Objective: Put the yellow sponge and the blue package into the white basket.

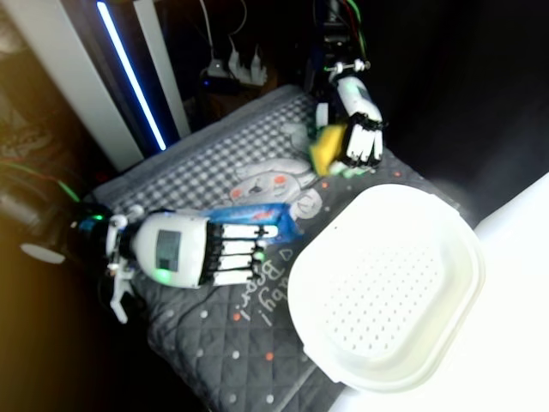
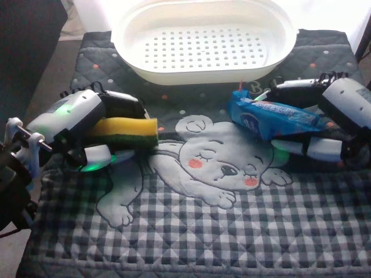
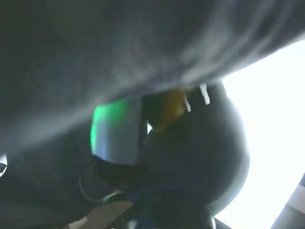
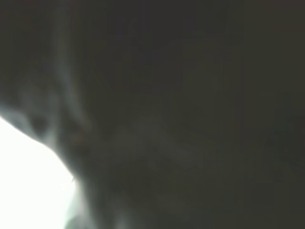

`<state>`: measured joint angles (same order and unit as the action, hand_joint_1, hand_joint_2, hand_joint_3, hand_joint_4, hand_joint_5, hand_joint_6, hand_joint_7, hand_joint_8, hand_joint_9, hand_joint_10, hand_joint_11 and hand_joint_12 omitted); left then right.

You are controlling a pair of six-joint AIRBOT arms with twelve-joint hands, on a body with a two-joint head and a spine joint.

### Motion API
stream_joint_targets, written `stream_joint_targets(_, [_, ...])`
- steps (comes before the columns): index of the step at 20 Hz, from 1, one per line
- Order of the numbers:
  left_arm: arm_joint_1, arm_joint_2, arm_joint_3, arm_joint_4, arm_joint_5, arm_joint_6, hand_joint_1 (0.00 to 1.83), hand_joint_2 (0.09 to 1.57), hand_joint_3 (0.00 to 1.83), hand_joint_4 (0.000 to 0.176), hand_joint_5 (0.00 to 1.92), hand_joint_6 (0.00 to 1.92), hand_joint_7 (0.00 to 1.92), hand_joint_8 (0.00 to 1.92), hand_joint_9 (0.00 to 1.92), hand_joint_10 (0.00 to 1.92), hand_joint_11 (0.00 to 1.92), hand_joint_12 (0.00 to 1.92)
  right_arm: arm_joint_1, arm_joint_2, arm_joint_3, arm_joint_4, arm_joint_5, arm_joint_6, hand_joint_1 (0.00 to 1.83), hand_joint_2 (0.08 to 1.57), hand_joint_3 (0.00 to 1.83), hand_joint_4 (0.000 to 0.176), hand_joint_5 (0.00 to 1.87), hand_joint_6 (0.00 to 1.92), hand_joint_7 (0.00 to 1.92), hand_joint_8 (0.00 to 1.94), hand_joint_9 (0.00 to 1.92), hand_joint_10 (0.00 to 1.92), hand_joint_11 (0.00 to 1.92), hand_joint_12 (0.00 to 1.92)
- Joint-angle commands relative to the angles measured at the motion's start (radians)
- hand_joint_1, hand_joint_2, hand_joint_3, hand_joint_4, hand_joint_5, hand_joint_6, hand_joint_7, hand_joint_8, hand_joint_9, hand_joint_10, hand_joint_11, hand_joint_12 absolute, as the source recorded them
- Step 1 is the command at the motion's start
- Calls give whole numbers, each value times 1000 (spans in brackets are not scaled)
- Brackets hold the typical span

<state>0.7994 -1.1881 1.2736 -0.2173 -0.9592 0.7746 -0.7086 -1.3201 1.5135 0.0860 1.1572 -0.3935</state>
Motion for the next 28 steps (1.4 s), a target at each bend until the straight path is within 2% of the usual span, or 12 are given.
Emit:
stream_joint_targets(1, [-26, 2, -3, 26, -113, -26, 1214, 1126, 1, 13, 1024, 893, 896, 1137, 807, 563, 312, 1391, -8, 8, 6, -13, 28, 18, 1237, 1132, 2, 0, 864, 1030, 1059, 990, 1300, 334, 1052, 1050])
stream_joint_targets(6, [-150, 78, -24, 147, -179, -25, 1254, 1103, 1, 0, 1095, 604, 959, 1202, 861, 751, 448, 1400, 58, 48, -7, -52, 144, 58, 1271, 1106, 0, 0, 954, 771, 1090, 1028, 1302, 357, 972, 1171])
stream_joint_targets(10, [-287, 62, 30, 164, -135, 7, 1218, 1118, 0, 8, 1036, 932, 920, 1040, 945, 177, 327, 1287, 183, 59, 9, -20, 172, -24, 1285, 1069, 2, 0, 1085, 561, 1135, 954, 1167, 693, 903, 1237])
stream_joint_targets(11, [-320, 44, 57, 165, -107, 7, 1225, 1107, 0, 0, 1035, 812, 979, 1068, 1124, 322, 532, 1537, 208, 59, 21, -14, 169, -34, 1376, 1041, 3, 0, 1094, 536, 1175, 688, 1147, 936, 974, 983])
stream_joint_targets(12, [-359, 20, 94, 170, -70, 7, 1255, 1100, 1, 0, 1004, 892, 1013, 1001, 1136, 1469, 973, 1844, 244, 58, 44, -13, 151, -41, 1396, 1034, 0, 0, 1089, 546, 1206, 592, 1158, 955, 1036, 815])
stream_joint_targets(13, [-394, 0, 123, 173, -38, 7, 1254, 1096, 0, 0, 1043, 717, 1026, 1078, 1044, 1619, 1026, 1906, 289, 51, 65, -12, 122, -59, 1313, 1046, 0, 0, 1130, 483, 1191, 802, 1195, 650, 1033, 920])
stream_joint_targets(14, [-445, -30, 169, 177, 15, 7, 1215, 1111, 2, 32, 1008, 961, 974, 970, 934, 636, 598, 1458, 339, 24, 103, 3, 84, -65, 1272, 1048, 2, 0, 1133, 559, 1175, 820, 1289, 301, 1036, 956])
stream_joint_targets(21, [-602, -242, 430, 211, 281, 7, 1227, 1109, 0, 0, 1034, 806, 973, 1087, 1091, 214, 679, 1253, 455, -127, 357, 44, -133, -66, 1269, 1108, 0, 0, 937, 813, 1089, 1020, 1356, 182, 948, 1195])
stream_joint_targets(22, [-620, -279, 483, 211, 343, 1, 1257, 1115, 2, 0, 1029, 686, 967, 1212, 998, 893, 812, 1610, 468, -162, 394, 28, -190, -66, 1272, 1102, 0, 0, 965, 775, 1093, 1016, 1352, 180, 977, 1088])
stream_joint_targets(25, [-610, -361, 610, 250, 438, -123, 1337, 1111, 0, 0, 1017, 903, 942, 950, 945, 1136, 747, 1144, 476, -241, 489, -13, -321, -66, 1266, 1102, 0, 0, 955, 833, 1095, 985, 1332, 115, 1002, 889])
stream_joint_targets(27, [-589, -369, 619, 252, 432, -140, 1199, 1161, 4, 17, 893, 1065, 883, 1191, 941, 243, 698, 844, 475, -243, 491, -32, -343, -59, 1383, 1066, 6, 0, 988, 735, 1083, 791, 1123, 1005, 1004, 801])
stream_joint_targets(28, [-576, -356, 605, 243, 416, -142, 1089, 1101, 0, 35, 600, 373, 566, 438, 756, 88, 452, 842, 475, -242, 478, -32, -342, -55, 1348, 1113, 0, 0, 841, 270, 972, 1003, 908, 494, 680, 791])
